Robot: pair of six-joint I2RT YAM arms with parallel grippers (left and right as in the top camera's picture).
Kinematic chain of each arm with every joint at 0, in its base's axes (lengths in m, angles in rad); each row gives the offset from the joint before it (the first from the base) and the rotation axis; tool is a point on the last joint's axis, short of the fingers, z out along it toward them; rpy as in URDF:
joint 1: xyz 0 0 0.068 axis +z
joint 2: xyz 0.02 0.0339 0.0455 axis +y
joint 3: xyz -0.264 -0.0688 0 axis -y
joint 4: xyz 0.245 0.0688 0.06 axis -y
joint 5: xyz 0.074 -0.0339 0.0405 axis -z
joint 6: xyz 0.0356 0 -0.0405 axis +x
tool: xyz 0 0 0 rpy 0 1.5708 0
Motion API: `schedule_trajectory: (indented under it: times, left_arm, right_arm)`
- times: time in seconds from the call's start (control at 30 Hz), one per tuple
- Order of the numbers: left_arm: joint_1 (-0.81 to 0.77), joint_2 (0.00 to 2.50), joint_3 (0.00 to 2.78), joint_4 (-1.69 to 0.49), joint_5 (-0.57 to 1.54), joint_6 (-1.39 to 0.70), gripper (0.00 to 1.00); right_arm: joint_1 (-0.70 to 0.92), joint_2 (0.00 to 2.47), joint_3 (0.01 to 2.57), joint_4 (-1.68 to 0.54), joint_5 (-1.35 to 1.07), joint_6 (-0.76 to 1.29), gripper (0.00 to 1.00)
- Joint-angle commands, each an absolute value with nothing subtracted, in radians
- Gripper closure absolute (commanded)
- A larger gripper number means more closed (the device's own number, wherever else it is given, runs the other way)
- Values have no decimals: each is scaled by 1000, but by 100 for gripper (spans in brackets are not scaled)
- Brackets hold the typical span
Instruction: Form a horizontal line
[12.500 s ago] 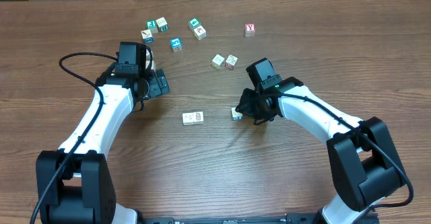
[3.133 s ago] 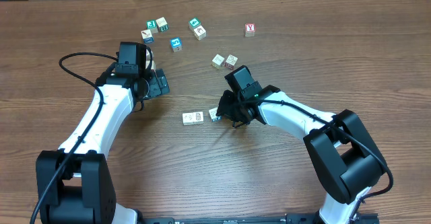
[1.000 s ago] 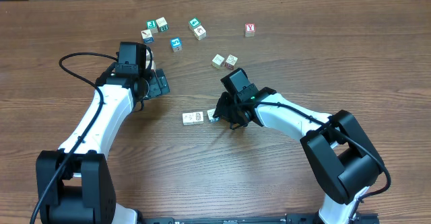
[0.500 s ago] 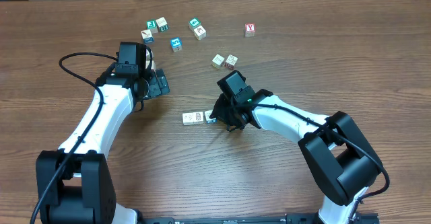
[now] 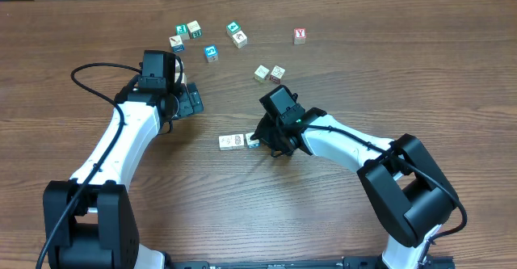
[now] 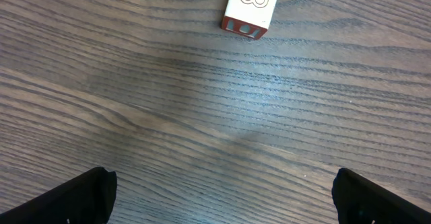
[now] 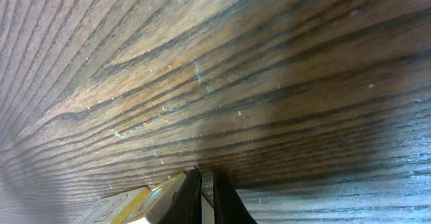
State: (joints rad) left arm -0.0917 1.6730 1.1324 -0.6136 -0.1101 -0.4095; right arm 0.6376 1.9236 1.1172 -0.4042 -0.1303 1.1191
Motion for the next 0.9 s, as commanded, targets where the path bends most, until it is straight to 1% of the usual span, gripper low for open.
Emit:
schedule_trajectory:
  times: [0.0,0.87]
  left_arm:
    - [-92,1655,1143,-613,-122,-400,0]
    - [-92,1655,1143,-613,-122,-400,0]
  right_arm:
    - [654,1932,1112,-396,-115,1131,96]
    - [663,1932,1112,-390,-115,1161,96]
